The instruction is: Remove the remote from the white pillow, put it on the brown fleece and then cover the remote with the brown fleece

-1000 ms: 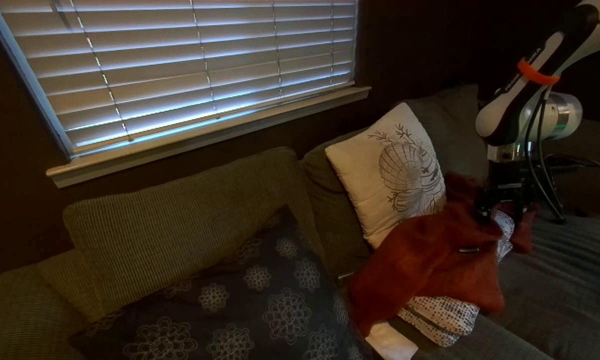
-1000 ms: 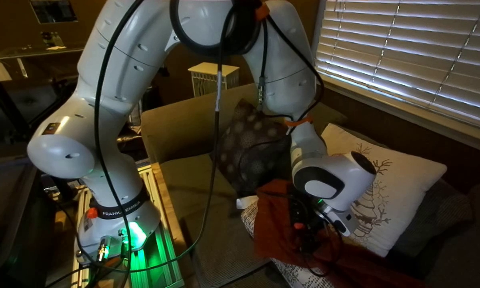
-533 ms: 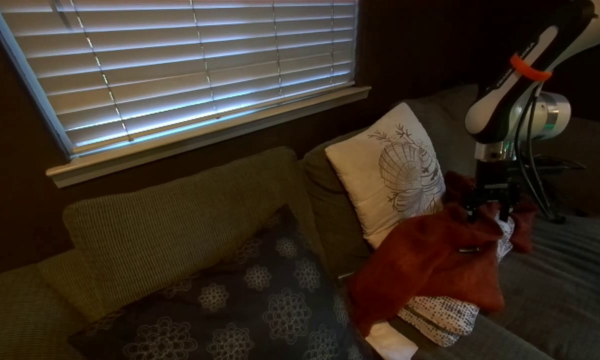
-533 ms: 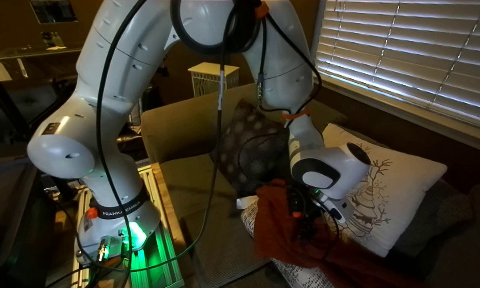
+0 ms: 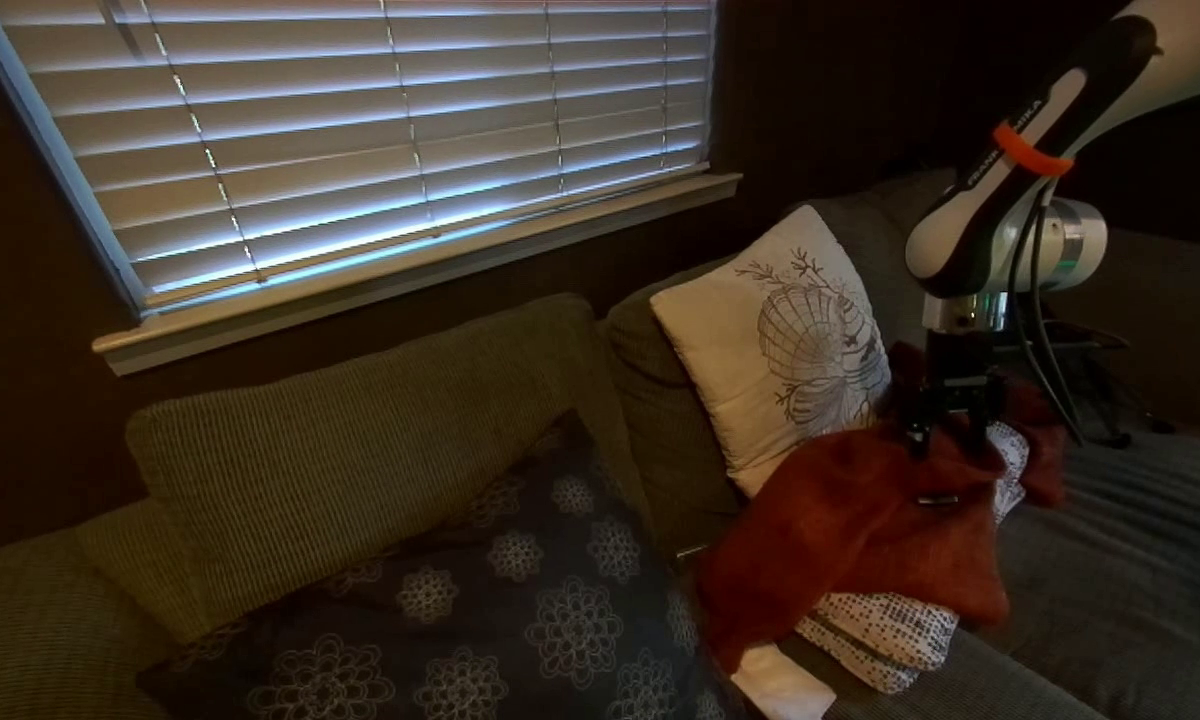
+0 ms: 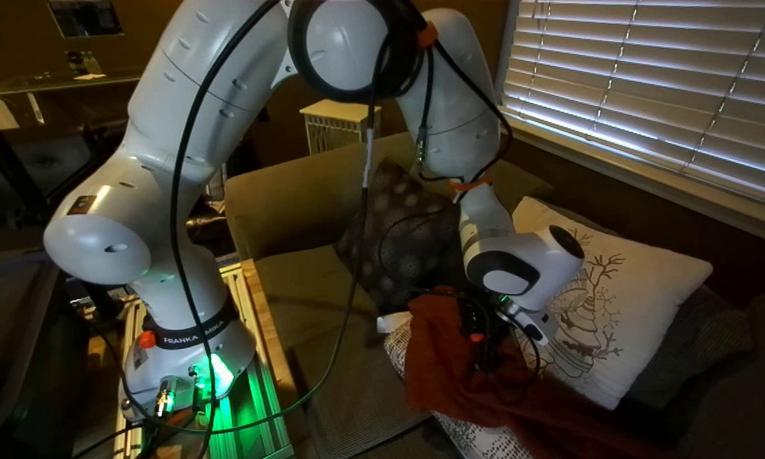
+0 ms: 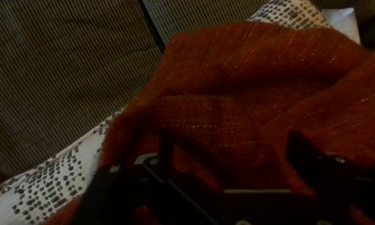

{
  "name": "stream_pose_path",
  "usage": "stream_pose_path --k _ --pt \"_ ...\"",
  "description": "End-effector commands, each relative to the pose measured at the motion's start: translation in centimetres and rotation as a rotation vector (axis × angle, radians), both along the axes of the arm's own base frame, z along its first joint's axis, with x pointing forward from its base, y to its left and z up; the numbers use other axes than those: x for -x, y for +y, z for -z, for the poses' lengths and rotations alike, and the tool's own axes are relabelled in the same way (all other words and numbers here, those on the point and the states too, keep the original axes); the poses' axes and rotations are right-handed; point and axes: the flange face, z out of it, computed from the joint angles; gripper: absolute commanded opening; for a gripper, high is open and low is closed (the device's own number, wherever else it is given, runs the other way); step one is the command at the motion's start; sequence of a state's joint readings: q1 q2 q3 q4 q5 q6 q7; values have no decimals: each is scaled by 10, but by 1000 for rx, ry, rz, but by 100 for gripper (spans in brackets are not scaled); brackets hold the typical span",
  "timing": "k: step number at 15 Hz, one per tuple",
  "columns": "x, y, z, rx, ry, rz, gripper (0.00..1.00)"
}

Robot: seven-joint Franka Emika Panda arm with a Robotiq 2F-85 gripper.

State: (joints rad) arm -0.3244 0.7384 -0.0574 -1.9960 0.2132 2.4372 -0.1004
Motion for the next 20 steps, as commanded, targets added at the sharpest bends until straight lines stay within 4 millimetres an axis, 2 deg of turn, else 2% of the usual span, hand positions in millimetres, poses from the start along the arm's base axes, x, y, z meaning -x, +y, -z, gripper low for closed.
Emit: stream_pose_path --k 1,9,11,20 --pt "-13 3 13 -33 19 -56 60" --pt "-15 5 21 -75 56 -132 4" --pt "-14 7 20 -91 72 -157 0" --pt "0 14 24 -158 192 -282 1"
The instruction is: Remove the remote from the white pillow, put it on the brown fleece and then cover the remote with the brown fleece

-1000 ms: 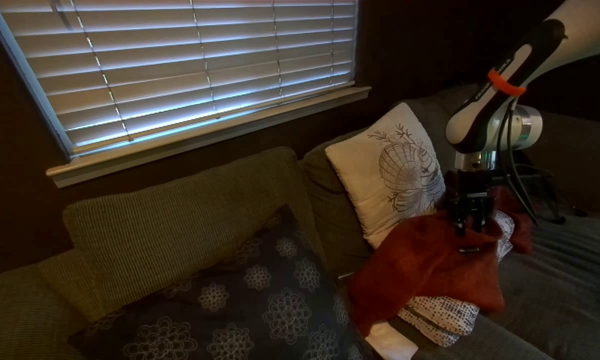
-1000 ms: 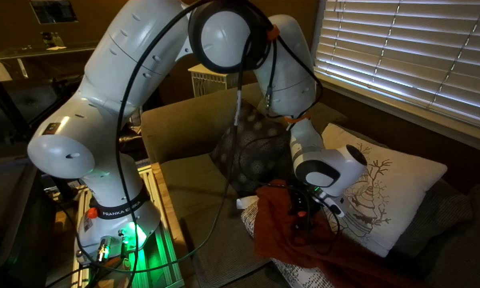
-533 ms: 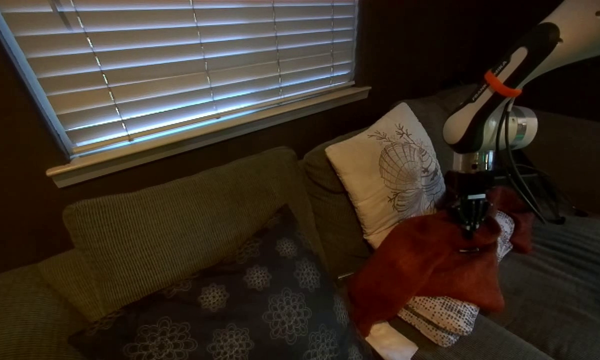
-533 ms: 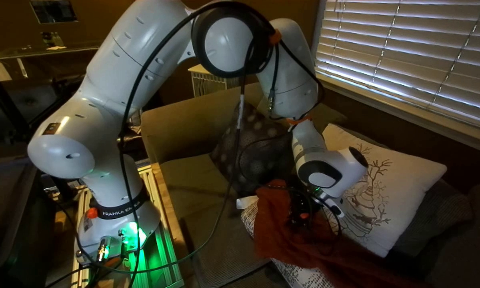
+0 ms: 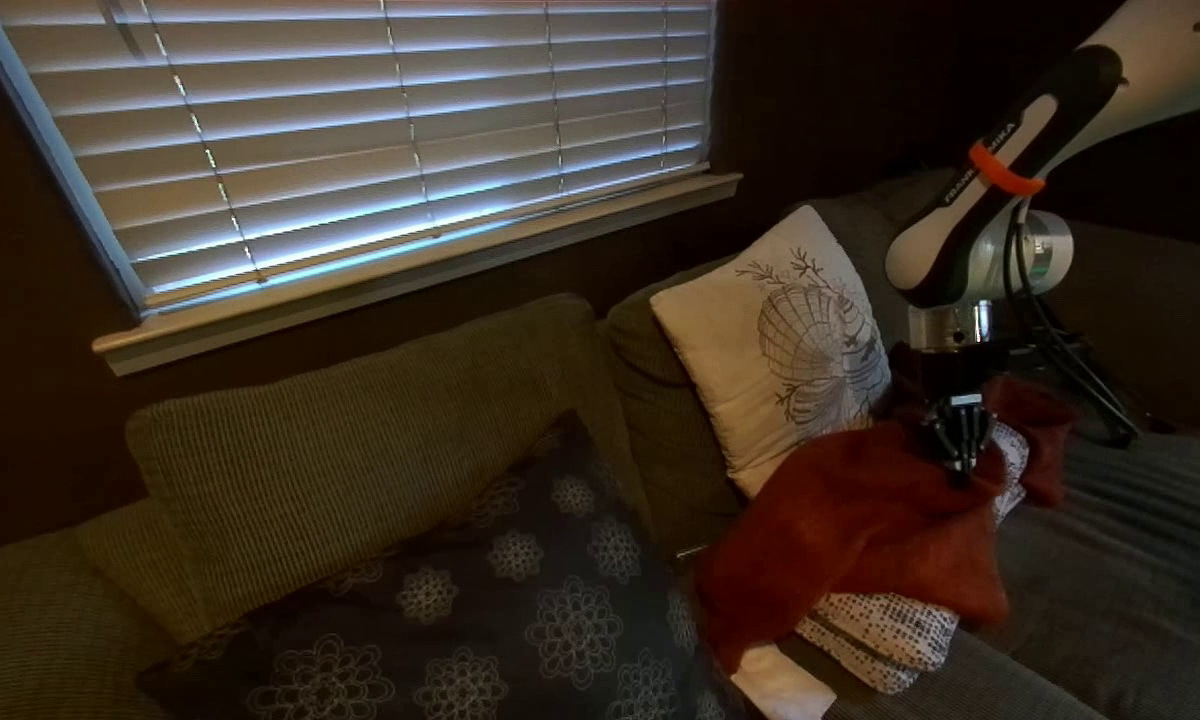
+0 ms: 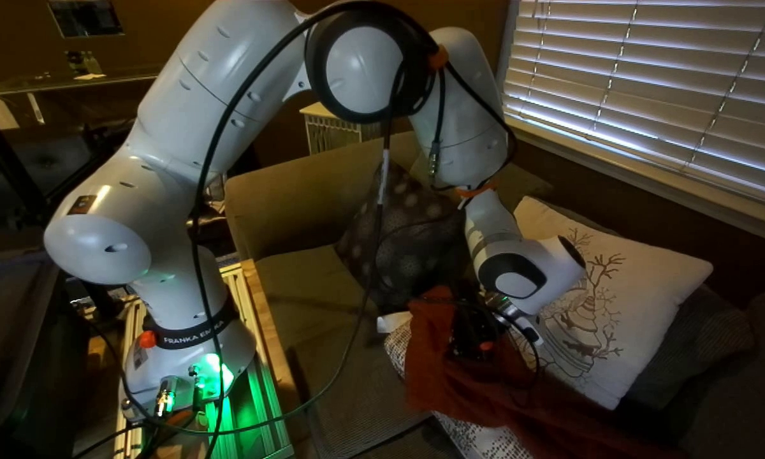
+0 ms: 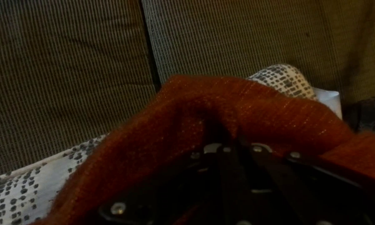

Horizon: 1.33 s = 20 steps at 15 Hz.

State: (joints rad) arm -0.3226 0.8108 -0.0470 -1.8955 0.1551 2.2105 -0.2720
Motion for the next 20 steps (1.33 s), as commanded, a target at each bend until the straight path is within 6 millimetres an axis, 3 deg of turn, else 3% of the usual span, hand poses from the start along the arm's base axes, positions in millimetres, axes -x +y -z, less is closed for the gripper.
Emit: stream_pose_path --k 1,3,4,5,12,15,20 --pt "0 2 3 -19 67 -58 1" --pt "3 2 3 -20 96 -64 1" --pt "4 2 4 -21 109 -66 12" --pt "4 1 4 -20 120 -65 30" --pt "9 -2 -2 -7 149 -68 77" --pt "12 1 -15 27 125 -66 98" --pt "27 11 -63 166 52 -40 100"
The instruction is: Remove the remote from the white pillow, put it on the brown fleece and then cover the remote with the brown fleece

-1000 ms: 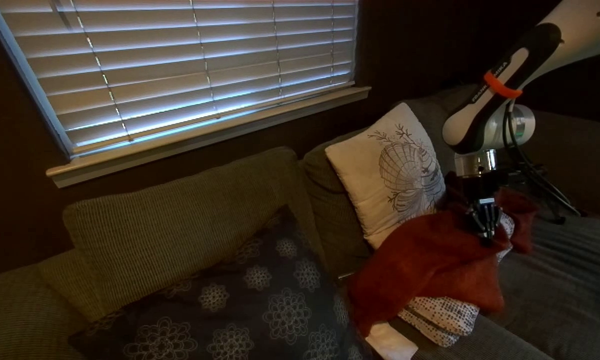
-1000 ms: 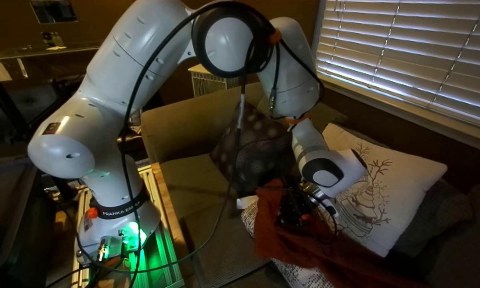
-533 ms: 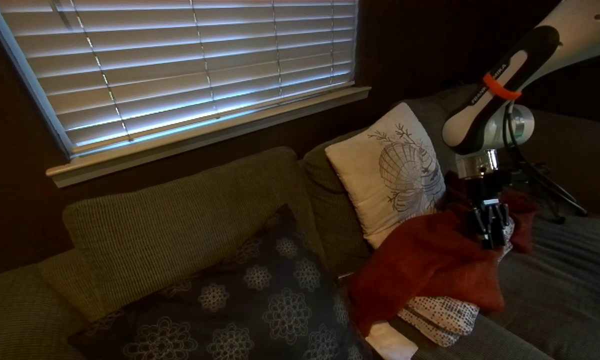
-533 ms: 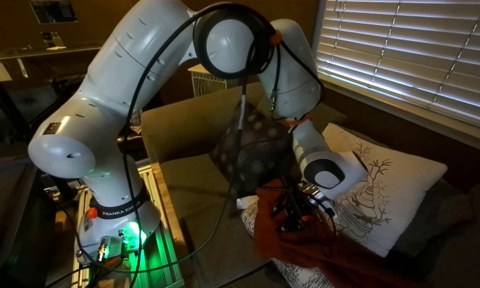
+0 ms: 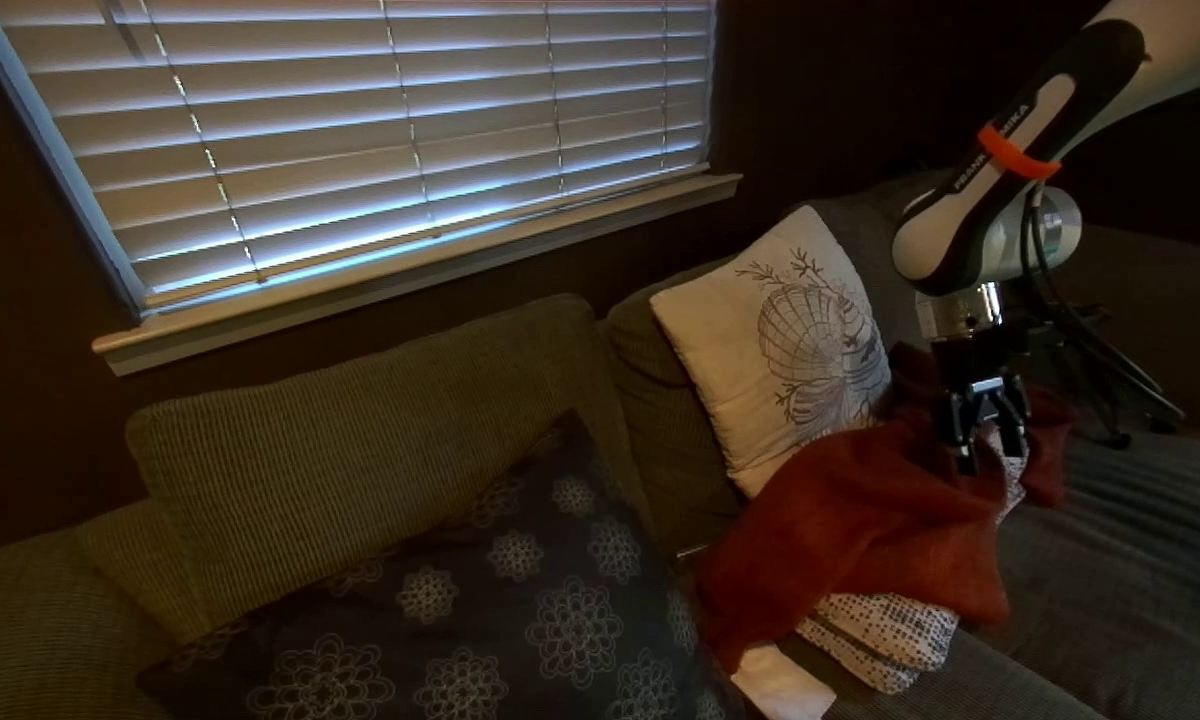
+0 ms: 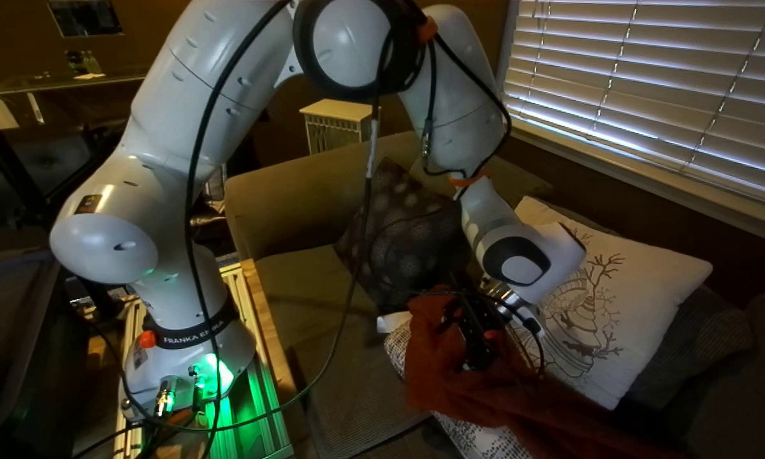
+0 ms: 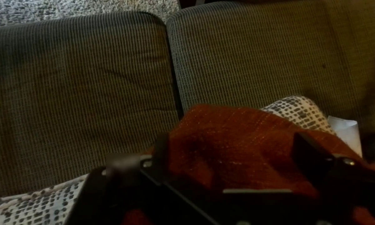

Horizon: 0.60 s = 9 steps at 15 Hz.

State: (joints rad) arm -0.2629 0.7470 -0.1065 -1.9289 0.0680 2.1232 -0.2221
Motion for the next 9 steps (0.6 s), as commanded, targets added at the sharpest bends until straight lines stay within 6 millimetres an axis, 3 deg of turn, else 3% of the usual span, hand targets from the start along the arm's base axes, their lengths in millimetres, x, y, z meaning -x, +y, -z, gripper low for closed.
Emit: stream_pose_path --k 1,9 --pt "21 12 -48 137 -62 10 100" --pt "34 2 -126 441 -327 -8 100"
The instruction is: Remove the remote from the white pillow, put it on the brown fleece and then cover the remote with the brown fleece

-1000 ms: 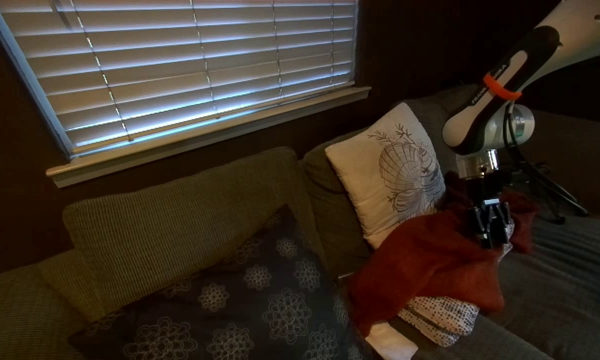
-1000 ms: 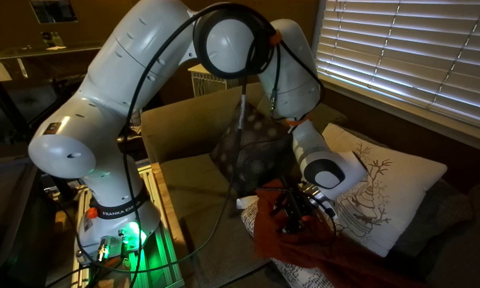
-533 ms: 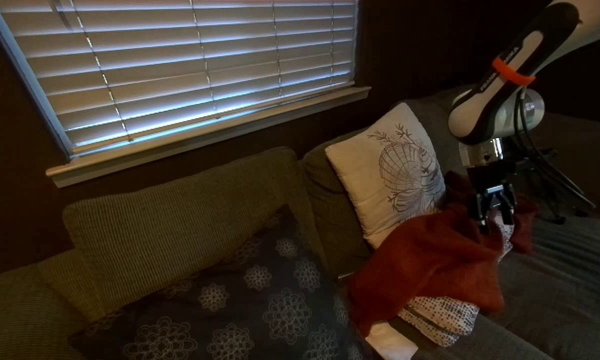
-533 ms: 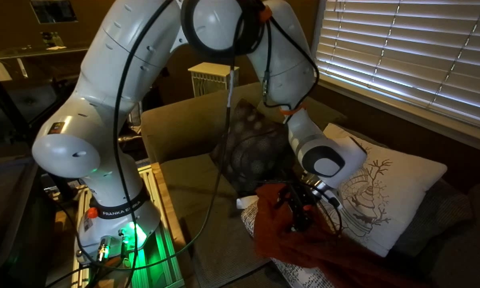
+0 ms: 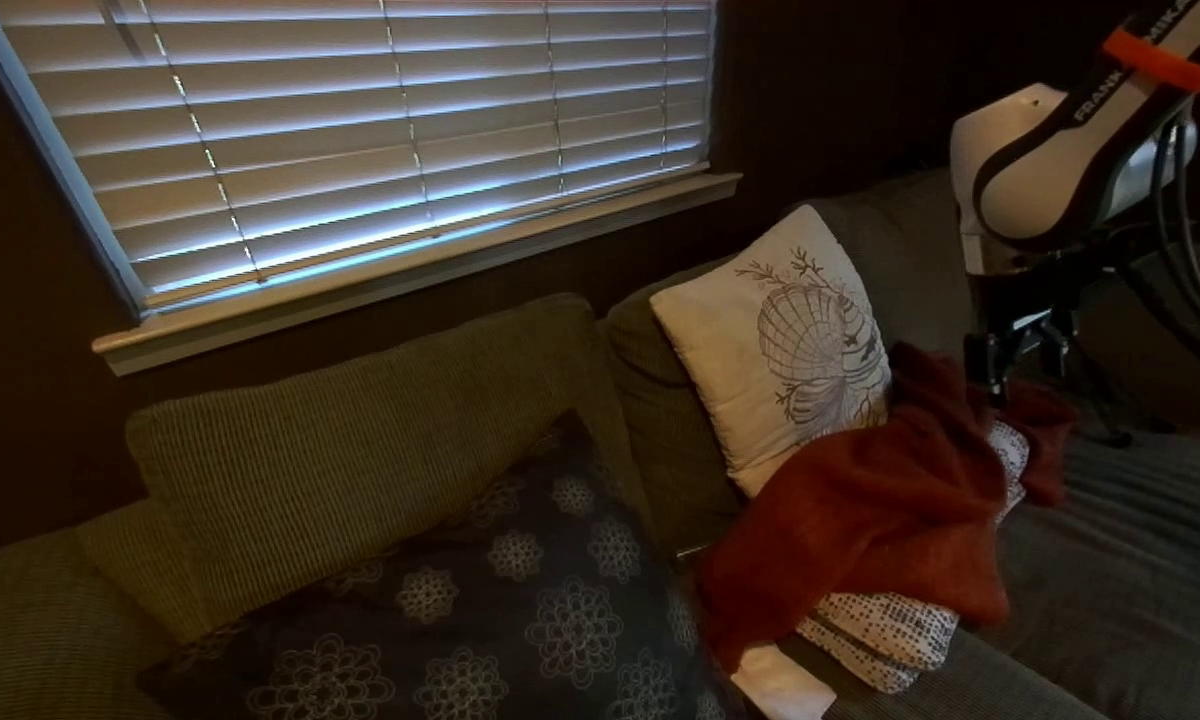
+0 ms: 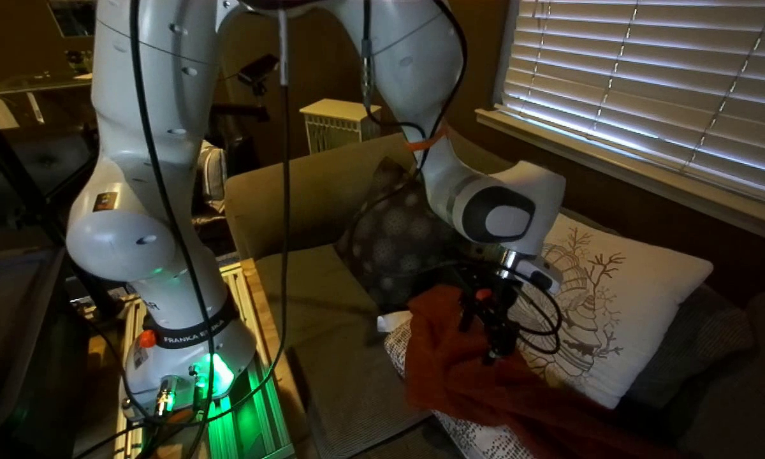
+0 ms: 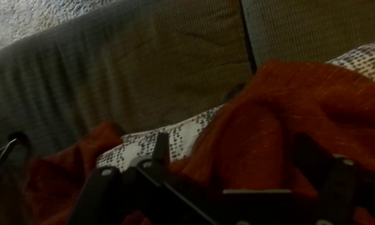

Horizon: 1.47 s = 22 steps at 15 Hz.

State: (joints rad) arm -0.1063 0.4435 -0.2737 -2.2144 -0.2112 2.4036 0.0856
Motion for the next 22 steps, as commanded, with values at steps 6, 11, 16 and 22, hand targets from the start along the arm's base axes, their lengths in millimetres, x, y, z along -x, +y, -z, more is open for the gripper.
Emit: stream_pose_path --k 6,11,16,22 --pt "17 6 -72 105 -439 -7 100" --pt "30 13 -94 22 -573 121 100" --pt "35 24 -104 -69 -569 197 100" --pt "44 19 -102 -102 -441 231 100"
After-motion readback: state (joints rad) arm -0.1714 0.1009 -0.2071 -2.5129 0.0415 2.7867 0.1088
